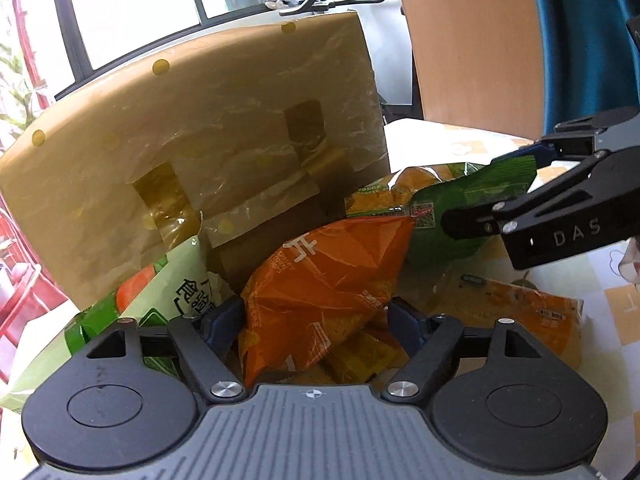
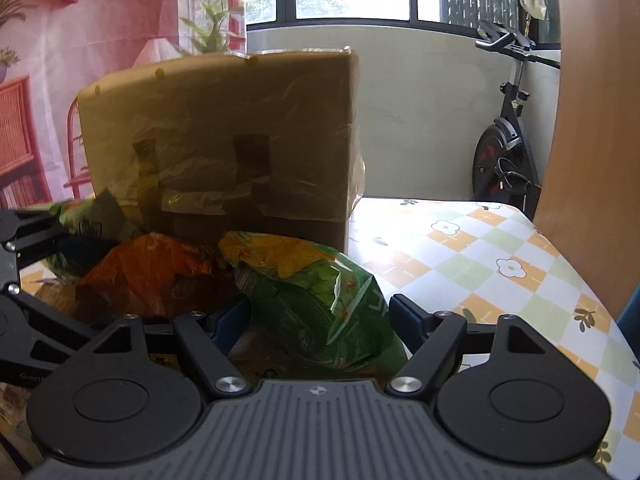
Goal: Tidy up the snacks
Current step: 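Grasp the orange chip bag with the left gripper while the right grasps the green bag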
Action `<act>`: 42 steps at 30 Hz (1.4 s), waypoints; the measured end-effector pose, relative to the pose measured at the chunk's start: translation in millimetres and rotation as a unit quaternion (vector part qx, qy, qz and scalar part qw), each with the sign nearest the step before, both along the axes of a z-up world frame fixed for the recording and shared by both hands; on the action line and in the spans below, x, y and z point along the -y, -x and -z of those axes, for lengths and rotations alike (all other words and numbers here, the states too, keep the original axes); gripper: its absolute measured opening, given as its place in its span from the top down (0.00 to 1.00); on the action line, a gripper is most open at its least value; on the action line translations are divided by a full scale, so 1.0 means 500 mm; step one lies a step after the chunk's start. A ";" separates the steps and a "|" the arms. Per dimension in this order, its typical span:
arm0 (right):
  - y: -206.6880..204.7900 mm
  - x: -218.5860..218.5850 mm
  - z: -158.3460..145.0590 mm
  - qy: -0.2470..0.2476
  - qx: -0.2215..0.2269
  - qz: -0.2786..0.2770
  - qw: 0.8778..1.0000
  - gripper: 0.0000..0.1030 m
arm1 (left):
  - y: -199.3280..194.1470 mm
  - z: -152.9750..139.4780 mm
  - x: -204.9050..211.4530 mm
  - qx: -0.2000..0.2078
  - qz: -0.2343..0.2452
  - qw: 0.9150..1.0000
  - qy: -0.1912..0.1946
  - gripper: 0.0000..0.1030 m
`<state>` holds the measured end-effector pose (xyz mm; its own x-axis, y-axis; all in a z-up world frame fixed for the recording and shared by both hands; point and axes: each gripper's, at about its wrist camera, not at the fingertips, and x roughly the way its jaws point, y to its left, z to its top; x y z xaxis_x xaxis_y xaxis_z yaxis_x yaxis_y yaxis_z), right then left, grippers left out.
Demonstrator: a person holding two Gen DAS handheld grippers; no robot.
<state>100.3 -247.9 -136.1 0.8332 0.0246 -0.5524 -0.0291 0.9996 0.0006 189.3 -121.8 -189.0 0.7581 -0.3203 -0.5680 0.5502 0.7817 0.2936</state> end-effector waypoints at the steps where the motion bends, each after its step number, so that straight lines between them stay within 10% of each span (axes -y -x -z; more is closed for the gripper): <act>1: -0.003 0.000 0.002 0.002 -0.001 0.000 1.000 0.24 | -0.001 0.000 0.002 0.002 0.000 1.000 -0.001 0.20; 22: -0.036 0.039 0.038 -0.069 -0.003 0.008 0.998 0.23 | -0.014 0.013 0.025 0.032 -0.009 0.999 -0.033 0.25; 42: 0.052 0.053 -0.020 -0.099 0.045 0.041 0.993 0.47 | 0.078 -0.063 -0.031 0.004 -0.002 0.996 0.084 0.40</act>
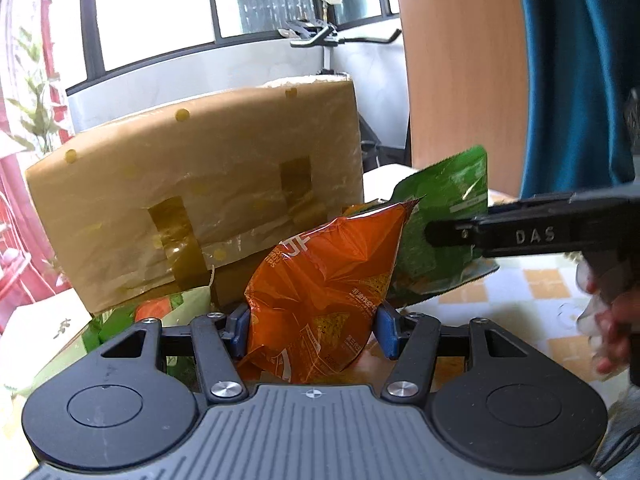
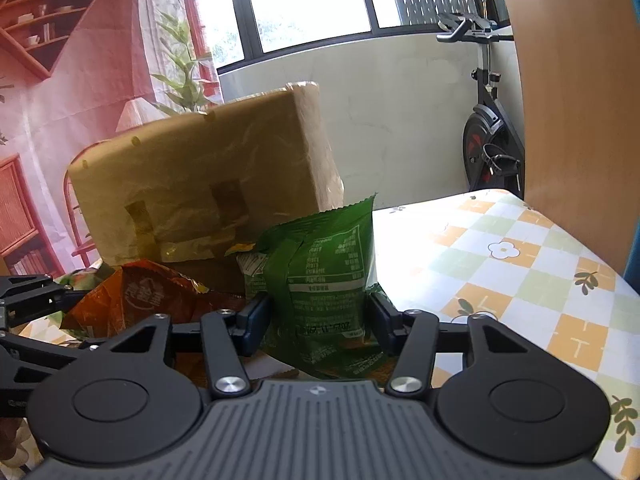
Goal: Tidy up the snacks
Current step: 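Grasp the orange chip bag with the left gripper while the right grasps the green bag, then carry both bags over the box and open both grippers to release them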
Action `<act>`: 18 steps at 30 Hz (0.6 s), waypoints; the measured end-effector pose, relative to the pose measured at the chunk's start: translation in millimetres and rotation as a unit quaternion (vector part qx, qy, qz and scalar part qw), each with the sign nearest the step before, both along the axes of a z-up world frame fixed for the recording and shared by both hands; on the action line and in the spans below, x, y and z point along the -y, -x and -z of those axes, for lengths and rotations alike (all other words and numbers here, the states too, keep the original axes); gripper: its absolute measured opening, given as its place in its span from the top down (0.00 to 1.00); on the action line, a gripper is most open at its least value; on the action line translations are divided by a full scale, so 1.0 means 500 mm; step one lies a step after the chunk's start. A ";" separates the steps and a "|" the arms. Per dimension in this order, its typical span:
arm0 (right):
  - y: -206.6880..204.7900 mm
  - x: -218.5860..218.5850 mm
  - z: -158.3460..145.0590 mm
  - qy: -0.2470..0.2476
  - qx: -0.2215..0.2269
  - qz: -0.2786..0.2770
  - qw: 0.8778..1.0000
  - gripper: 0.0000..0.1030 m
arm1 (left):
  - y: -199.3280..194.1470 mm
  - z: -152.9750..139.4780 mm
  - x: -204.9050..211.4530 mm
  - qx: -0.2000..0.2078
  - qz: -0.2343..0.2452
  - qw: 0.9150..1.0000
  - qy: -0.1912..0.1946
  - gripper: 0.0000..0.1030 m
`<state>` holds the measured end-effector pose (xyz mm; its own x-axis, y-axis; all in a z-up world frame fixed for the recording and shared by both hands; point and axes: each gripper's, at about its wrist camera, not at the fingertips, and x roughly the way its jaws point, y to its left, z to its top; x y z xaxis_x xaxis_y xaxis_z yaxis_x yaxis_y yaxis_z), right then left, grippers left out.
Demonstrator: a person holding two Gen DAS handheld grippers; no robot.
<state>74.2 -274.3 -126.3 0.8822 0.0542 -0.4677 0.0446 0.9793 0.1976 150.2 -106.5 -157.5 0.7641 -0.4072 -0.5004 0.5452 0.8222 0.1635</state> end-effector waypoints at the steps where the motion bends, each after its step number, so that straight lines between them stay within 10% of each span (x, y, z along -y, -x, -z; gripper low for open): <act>1: 0.005 -0.001 -0.003 -0.001 0.002 0.000 1.000 0.47 | 0.006 -0.004 -0.006 -0.002 -0.001 1.000 0.007 0.40; 18: 0.073 -0.052 -0.074 0.011 0.038 0.000 0.999 0.48 | 0.115 -0.083 -0.093 0.020 -0.037 0.995 0.090 0.40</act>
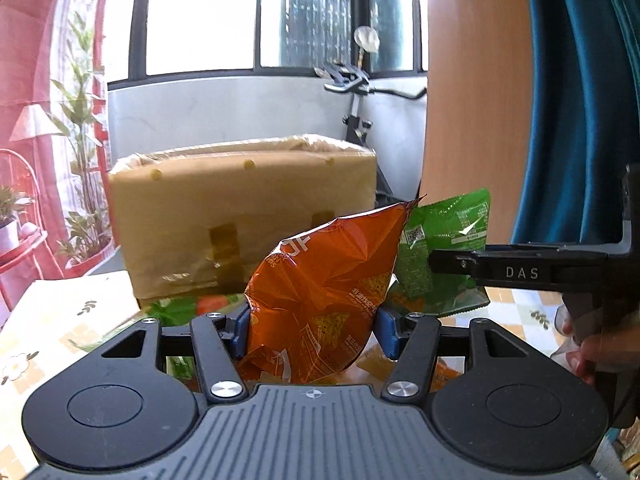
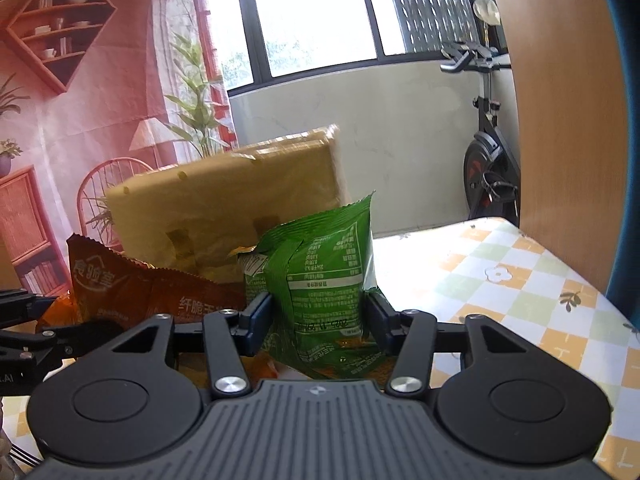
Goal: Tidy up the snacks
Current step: 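Carry both bags over the box and open both grippers to release them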
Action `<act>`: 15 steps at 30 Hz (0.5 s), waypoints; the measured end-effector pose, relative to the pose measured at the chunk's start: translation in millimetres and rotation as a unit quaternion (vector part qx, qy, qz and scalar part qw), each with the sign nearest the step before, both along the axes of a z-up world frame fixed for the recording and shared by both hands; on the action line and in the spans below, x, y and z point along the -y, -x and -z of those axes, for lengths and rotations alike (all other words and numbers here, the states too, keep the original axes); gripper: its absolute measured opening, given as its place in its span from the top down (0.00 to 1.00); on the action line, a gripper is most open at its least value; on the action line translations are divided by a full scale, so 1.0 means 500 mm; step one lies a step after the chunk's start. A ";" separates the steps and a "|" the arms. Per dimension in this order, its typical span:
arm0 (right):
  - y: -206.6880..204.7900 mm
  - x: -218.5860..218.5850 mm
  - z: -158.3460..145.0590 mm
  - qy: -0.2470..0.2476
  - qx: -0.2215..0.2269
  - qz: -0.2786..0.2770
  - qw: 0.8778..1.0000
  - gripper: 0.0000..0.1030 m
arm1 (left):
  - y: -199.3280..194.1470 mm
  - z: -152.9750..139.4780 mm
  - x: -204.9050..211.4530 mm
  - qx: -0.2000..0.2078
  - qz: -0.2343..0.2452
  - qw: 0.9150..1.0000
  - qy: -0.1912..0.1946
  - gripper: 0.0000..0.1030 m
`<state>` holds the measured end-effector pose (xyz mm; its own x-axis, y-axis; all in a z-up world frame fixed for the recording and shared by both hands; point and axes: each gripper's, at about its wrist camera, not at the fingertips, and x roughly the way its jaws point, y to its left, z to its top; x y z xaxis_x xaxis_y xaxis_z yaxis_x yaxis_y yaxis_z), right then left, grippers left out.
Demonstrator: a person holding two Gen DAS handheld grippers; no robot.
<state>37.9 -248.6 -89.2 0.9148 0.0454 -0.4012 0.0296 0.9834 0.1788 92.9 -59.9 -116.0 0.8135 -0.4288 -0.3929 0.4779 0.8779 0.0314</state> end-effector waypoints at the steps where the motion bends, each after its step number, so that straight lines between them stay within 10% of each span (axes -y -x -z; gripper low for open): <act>1: 0.003 -0.006 -0.007 0.003 0.003 -0.002 1.000 0.48 | 0.004 -0.005 -0.007 0.002 -0.003 1.000 0.005 0.40; 15: 0.007 -0.072 -0.099 0.029 0.043 -0.027 0.998 0.49 | 0.032 -0.077 -0.126 0.014 -0.058 0.997 0.053 0.40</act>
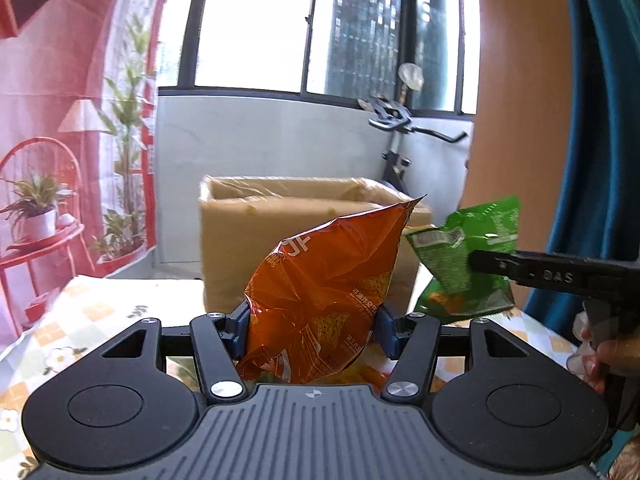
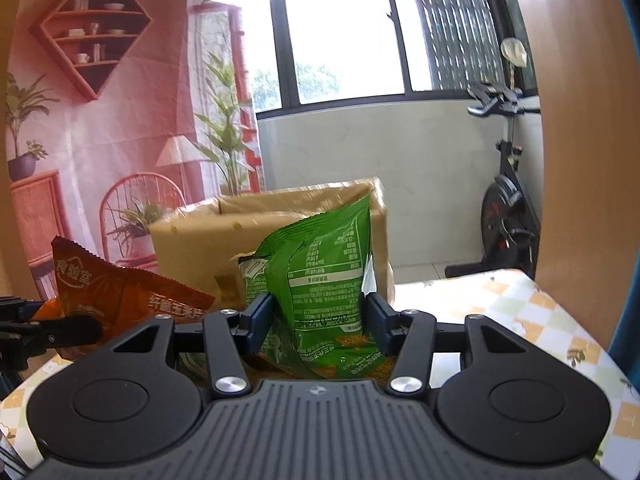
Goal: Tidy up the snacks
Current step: 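Carry both bags over the box and open both grippers to release them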
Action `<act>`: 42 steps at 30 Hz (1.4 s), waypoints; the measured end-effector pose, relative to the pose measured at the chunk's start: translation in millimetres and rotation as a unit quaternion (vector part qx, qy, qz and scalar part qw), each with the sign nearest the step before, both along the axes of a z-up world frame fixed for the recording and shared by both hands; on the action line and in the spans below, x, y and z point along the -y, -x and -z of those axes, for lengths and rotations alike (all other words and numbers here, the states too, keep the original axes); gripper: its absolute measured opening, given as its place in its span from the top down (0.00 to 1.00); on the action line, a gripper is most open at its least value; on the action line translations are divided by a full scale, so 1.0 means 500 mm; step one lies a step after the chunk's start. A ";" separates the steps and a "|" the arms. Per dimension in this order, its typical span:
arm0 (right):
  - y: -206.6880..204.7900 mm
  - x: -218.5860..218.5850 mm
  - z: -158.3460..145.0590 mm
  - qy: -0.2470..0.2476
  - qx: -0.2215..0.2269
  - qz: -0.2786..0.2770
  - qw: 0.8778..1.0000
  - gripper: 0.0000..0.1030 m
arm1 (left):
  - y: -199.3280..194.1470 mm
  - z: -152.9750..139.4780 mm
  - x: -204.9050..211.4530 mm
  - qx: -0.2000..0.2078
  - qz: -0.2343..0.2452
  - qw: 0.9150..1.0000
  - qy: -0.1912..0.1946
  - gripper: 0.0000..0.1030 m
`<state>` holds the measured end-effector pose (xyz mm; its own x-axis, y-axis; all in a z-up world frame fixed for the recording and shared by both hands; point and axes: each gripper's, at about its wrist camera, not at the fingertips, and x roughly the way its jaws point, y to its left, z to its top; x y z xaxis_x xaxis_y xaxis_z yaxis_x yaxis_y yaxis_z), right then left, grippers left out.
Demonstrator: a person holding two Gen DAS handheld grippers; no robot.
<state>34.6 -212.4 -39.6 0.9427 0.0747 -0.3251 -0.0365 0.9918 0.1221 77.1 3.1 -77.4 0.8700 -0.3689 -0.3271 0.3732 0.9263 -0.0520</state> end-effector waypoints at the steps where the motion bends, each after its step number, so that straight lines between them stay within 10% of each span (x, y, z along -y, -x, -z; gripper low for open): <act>1: -0.004 -0.004 -0.007 -0.001 0.003 -0.004 1.000 0.49 | -0.005 -0.009 -0.007 0.001 -0.005 1.000 0.004 0.40; 23: -0.255 -0.014 -0.175 -0.003 0.110 -0.042 0.993 0.51 | -0.225 -0.187 0.050 0.048 -0.004 0.998 0.047 0.40; 42: -0.448 0.040 -0.038 -0.087 -0.010 -0.015 0.996 0.63 | -0.430 -0.109 0.071 -0.026 -0.027 0.999 -0.022 0.39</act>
<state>258.6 -232.4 -20.4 0.9329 0.1598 -0.3228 -0.0621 0.9541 0.2929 292.2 -32.4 -22.7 0.8692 -0.3068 -0.3878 0.3214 0.9465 -0.0285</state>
